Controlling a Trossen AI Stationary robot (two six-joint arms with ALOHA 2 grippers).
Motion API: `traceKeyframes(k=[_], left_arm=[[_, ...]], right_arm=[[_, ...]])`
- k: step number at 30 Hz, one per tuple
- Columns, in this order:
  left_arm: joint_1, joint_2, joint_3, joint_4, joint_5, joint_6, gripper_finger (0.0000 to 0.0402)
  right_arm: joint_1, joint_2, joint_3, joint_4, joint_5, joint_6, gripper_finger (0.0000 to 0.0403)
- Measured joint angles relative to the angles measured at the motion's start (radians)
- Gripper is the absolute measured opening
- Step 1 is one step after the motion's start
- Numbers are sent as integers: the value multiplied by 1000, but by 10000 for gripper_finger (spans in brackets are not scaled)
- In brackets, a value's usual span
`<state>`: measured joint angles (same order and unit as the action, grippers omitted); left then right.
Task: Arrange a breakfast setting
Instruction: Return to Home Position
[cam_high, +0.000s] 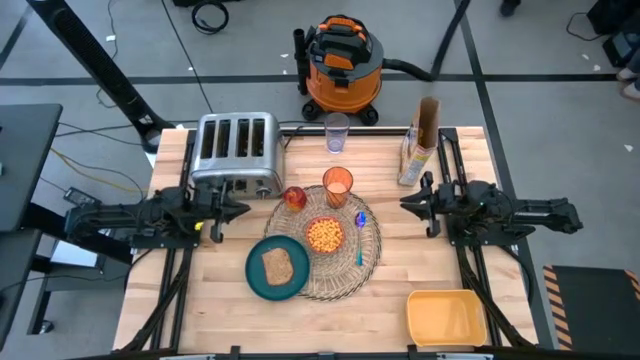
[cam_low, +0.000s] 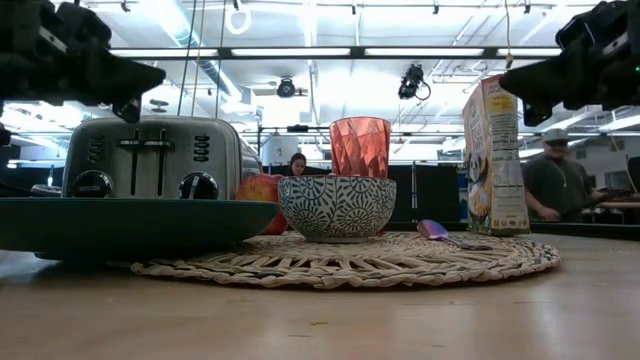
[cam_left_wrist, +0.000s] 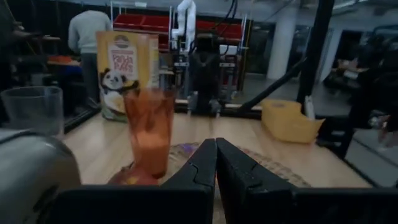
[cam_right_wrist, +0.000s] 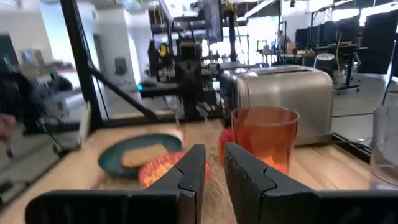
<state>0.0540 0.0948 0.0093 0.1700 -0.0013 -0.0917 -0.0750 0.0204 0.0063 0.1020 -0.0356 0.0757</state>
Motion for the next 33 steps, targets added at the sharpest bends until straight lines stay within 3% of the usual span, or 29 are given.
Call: traceKeyframes(k=[9,33], left_arm=[[0,-91,0,-86,-95,67,18],[0,-82,0,-116,-92,52,18]], right_arm=[[0,0,0,-6,-1,-24,68],[0,0,0,-6,-2,-17,68]])
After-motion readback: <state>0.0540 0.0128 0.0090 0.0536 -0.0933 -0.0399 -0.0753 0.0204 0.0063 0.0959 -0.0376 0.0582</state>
